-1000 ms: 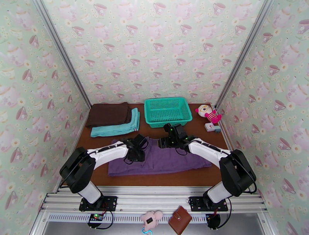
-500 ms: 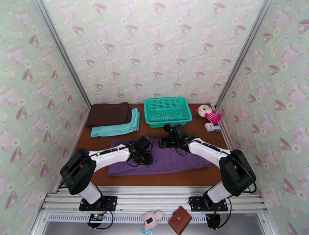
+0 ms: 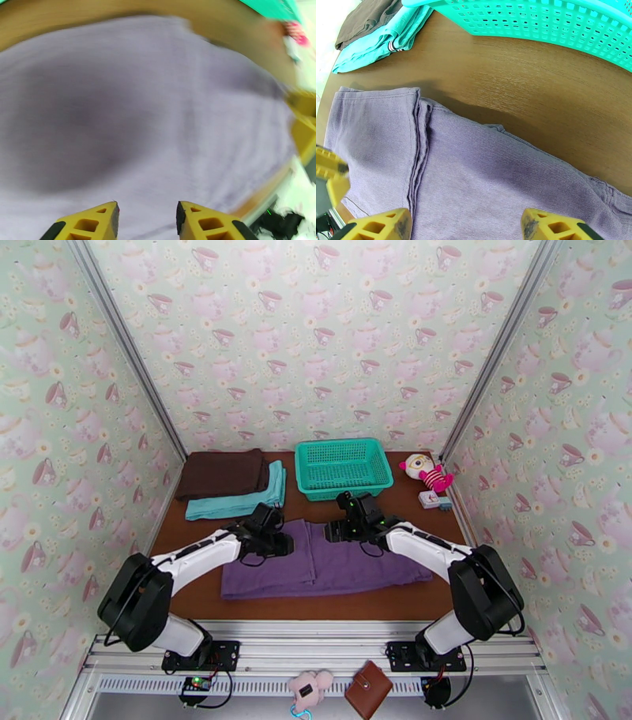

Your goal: Fold and stack the trousers

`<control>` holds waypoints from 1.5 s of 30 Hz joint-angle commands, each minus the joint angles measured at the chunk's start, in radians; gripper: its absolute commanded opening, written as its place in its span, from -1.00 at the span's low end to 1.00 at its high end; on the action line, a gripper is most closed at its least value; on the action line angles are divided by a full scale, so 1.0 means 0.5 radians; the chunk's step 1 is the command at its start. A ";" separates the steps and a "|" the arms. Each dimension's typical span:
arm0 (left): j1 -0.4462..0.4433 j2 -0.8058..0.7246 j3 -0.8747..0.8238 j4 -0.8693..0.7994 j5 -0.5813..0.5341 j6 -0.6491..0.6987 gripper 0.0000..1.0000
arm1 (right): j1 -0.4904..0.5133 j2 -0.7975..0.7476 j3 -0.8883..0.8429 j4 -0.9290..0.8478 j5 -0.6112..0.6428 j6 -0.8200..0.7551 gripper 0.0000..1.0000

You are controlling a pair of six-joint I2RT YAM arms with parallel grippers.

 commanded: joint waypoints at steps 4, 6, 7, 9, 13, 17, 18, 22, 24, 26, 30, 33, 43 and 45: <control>0.197 -0.112 -0.163 -0.160 -0.514 -0.155 -0.11 | -0.124 0.175 -0.033 0.153 -0.221 0.144 0.52; 0.265 -0.147 -0.247 -0.141 -0.481 -0.190 -0.11 | -0.160 0.258 -0.020 0.160 -0.258 0.178 0.52; 0.289 -0.163 -0.284 -0.149 -0.481 -0.209 -0.11 | -0.185 0.298 -0.008 0.142 -0.251 0.194 0.51; 0.312 -0.202 -0.349 -0.183 -0.518 -0.255 -0.10 | -0.249 0.347 0.007 0.087 -0.205 0.222 0.51; 0.344 -0.356 -0.495 -0.298 -0.621 -0.358 -0.07 | -0.381 0.360 -0.024 0.024 -0.119 0.273 0.50; 0.417 -0.568 -0.648 -0.436 -0.747 -0.466 -0.04 | -0.420 0.383 -0.026 -0.004 -0.098 0.287 0.50; 0.455 -0.619 -0.691 -0.454 -0.769 -0.472 -0.02 | -0.423 0.399 -0.020 -0.013 -0.092 0.294 0.50; 0.589 -0.743 -0.788 -0.411 -0.640 -0.476 0.07 | -0.435 0.425 -0.012 -0.009 -0.117 0.306 0.49; 0.603 -0.768 -0.782 -0.376 -0.594 -0.393 0.11 | -0.435 0.389 -0.022 0.011 -0.148 0.296 0.48; 0.600 -0.803 -0.717 -0.407 -0.614 -0.323 0.12 | -0.432 0.315 -0.044 0.036 -0.149 0.269 0.48; 0.578 -0.958 -0.609 -0.417 -0.593 -0.128 0.13 | -0.400 0.059 -0.135 0.132 -0.141 0.193 0.47; 0.626 -0.968 -0.591 -0.309 -0.514 0.059 0.24 | -0.380 -0.059 -0.158 0.116 -0.146 0.167 0.48; 1.028 -0.482 -0.466 -0.074 -0.024 0.324 0.26 | -0.421 -0.196 -0.200 -0.089 0.010 0.187 0.53; 1.058 -0.384 -0.438 -0.044 0.069 0.316 0.27 | -0.505 -0.170 -0.200 -0.107 -0.023 0.243 0.55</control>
